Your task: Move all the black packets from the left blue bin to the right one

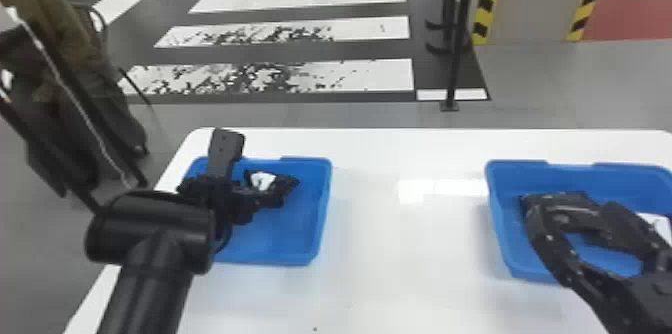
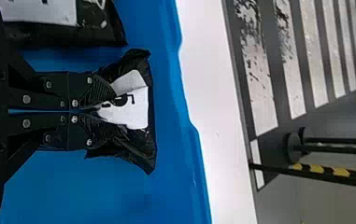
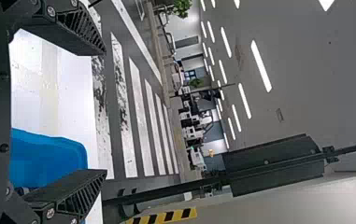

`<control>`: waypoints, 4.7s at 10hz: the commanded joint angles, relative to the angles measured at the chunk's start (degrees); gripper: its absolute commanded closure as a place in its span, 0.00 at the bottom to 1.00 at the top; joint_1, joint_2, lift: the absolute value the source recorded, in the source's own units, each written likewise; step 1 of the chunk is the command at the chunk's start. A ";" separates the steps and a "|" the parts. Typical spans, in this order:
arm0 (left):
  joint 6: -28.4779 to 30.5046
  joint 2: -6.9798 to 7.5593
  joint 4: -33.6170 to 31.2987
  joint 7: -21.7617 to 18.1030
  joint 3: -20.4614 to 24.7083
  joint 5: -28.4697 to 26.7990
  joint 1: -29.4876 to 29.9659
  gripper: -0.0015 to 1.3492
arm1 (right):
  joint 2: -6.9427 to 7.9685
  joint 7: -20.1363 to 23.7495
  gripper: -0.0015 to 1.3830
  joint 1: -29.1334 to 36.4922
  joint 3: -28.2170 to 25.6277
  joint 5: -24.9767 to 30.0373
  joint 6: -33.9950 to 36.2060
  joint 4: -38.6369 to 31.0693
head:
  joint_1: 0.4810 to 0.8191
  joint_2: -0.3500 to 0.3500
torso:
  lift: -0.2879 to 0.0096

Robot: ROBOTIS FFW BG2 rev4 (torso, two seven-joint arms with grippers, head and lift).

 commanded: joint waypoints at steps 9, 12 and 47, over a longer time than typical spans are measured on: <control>-8.11 1.43 -29.59 -2.53 -16.33 23.88 12.97 0.89 | -3.09 2.22 0.10 -5.35 7.77 -7.67 1.97 -0.17 | 0.63 0.37 | 0.50; -8.26 2.22 -29.59 -2.62 -21.70 28.22 11.56 0.89 | -3.62 2.14 0.11 -8.72 10.17 -9.27 1.83 3.06 | 0.63 0.30 | 0.50; 4.12 -2.17 -7.23 3.53 13.38 0.69 5.80 0.19 | 0.95 -1.38 0.09 6.19 -3.54 2.27 -0.28 -2.42 | 0.63 0.82 | 0.50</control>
